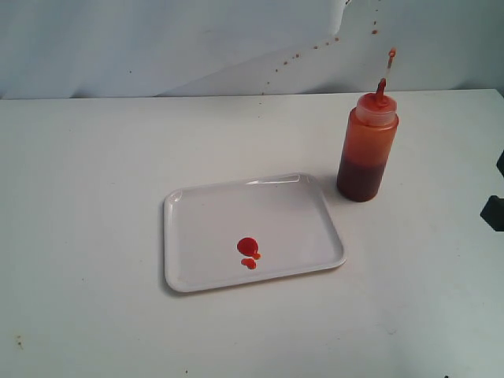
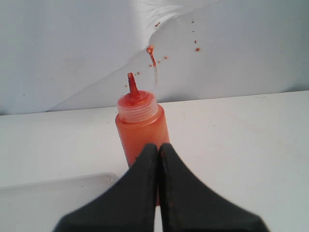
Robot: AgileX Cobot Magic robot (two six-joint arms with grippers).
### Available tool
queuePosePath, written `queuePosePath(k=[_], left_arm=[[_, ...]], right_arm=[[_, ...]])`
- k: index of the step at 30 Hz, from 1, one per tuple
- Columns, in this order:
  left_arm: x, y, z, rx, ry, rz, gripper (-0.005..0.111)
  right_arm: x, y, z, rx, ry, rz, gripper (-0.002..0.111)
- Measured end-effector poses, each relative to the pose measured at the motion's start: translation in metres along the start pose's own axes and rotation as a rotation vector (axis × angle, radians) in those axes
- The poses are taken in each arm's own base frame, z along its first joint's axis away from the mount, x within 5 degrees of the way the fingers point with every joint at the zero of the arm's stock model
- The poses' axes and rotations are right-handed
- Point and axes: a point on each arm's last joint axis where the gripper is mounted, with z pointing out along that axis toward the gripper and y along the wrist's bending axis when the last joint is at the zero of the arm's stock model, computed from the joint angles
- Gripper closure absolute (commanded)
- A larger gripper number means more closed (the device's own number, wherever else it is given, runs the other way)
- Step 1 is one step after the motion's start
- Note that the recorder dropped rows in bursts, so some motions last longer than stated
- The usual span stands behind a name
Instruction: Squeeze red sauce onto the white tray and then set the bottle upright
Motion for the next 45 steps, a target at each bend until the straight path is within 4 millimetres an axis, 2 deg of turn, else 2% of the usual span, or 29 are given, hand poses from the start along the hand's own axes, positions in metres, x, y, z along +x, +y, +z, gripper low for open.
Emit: queuePosePath(k=[14, 22, 45], left_arm=[[0.0041, 0.0003, -0.0001, -0.003, 0.046, 0.029, 0.107], [0.0045, -0.0008, -0.0001, 0.007, 0.050, -0.060, 0.107], [0.0057, -0.0008, -0.0002, 0.007, 0.063, -0.058, 0.107]], right_arm=[[0.0000, 0.0000, 0.0000, 0.000, 0.000, 0.002, 0.108], [0.0000, 0.0000, 0.0000, 0.000, 0.000, 0.002, 0.108], [0.0000, 0.0000, 0.0000, 0.000, 0.000, 0.002, 0.108]])
